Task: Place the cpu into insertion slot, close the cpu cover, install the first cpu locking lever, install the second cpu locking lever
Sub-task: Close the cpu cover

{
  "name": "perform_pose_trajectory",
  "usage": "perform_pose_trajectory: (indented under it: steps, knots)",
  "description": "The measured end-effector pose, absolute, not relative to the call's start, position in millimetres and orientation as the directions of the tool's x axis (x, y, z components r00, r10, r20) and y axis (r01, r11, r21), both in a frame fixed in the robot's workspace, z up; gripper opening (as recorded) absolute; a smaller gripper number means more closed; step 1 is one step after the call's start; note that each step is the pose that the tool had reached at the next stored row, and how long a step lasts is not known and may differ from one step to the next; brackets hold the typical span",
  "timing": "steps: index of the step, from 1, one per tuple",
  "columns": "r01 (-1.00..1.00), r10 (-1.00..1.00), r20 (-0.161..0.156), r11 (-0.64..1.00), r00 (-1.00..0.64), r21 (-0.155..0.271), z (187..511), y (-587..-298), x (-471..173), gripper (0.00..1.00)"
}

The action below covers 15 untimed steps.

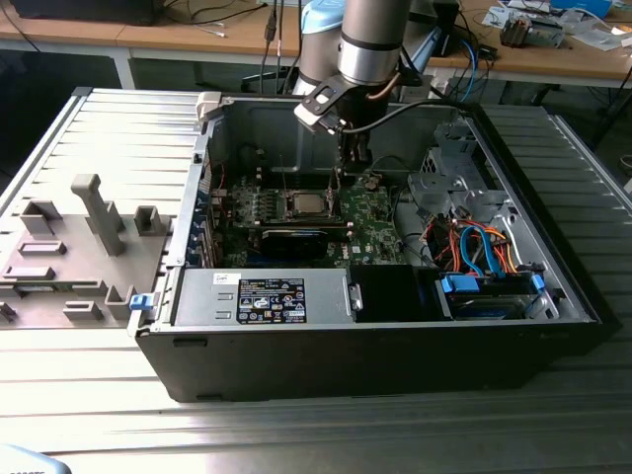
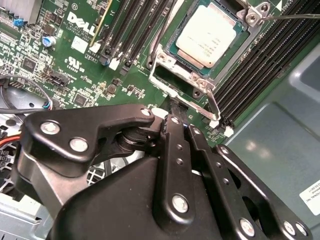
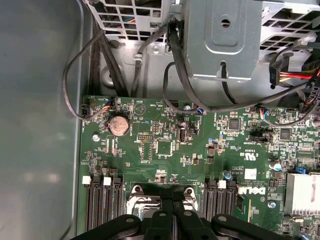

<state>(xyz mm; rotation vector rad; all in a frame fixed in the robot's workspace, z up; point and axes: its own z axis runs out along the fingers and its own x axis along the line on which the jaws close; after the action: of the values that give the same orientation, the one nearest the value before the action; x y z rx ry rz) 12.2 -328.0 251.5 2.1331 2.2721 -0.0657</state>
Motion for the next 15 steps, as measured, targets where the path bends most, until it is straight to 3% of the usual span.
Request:
perform_pose_trajectory:
  steps: [15]
  knots:
    - [0.998, 0.997, -0.047, 0.063, -0.063, -0.014, 251.0, -328.0, 2.8, 0.11]
